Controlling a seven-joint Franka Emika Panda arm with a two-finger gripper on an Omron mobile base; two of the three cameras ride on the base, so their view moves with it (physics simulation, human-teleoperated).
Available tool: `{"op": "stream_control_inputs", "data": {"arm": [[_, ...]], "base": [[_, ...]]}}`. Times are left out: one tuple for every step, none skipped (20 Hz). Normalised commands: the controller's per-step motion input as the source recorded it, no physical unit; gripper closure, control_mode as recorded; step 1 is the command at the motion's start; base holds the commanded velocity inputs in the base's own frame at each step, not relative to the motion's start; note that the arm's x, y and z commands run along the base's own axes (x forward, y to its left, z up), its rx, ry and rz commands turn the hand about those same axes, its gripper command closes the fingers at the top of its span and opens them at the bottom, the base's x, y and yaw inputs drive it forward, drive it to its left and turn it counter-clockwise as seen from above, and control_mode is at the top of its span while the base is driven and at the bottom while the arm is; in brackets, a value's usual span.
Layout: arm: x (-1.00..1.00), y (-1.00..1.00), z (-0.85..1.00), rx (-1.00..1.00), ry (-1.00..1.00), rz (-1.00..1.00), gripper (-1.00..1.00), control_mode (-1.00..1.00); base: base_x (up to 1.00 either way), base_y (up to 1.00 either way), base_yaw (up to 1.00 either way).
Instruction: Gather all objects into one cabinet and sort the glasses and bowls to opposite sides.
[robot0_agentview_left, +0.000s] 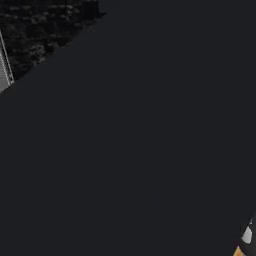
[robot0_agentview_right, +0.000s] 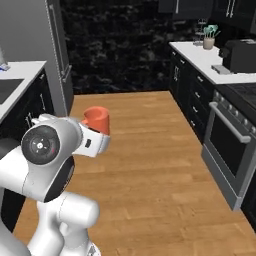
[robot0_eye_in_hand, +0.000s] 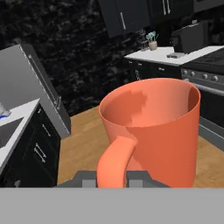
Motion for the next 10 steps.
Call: {"op": "stream_control_inputs", "data": {"arm": [[0.0, 0.0, 0.0, 0.0, 0.0, 0.0, 1.0, 1.0], [0.0, 0.0, 0.0, 0.0, 0.0, 0.0, 1.0, 1.0], [0.0, 0.0, 0.0, 0.0, 0.0, 0.0, 1.0, 1.0], [0.0, 0.0, 0.0, 0.0, 0.0, 0.0, 1.0, 1.0], [0.0, 0.0, 0.0, 0.0, 0.0, 0.0, 1.0, 1.0], [0.0, 0.0, 0.0, 0.0, 0.0, 0.0, 1.0, 1.0], [0.0, 0.0, 0.0, 0.0, 0.0, 0.0, 1.0, 1.0], [0.0, 0.0, 0.0, 0.0, 0.0, 0.0, 1.0, 1.0], [0.0, 0.0, 0.0, 0.0, 0.0, 0.0, 1.0, 1.0], [0.0, 0.0, 0.0, 0.0, 0.0, 0.0, 1.0, 1.0]], "base": [[1.0, -0.32, 0.0], [1.0, -0.31, 0.0], [1.0, -0.3, 0.0], [1.0, -0.28, 0.0], [1.0, -0.26, 0.0], [1.0, -0.23, 0.0], [1.0, -0.17, 0.0], [1.0, -0.14, 0.0], [1.0, -0.08, 0.0], [1.0, -0.08, 0.0]]}}
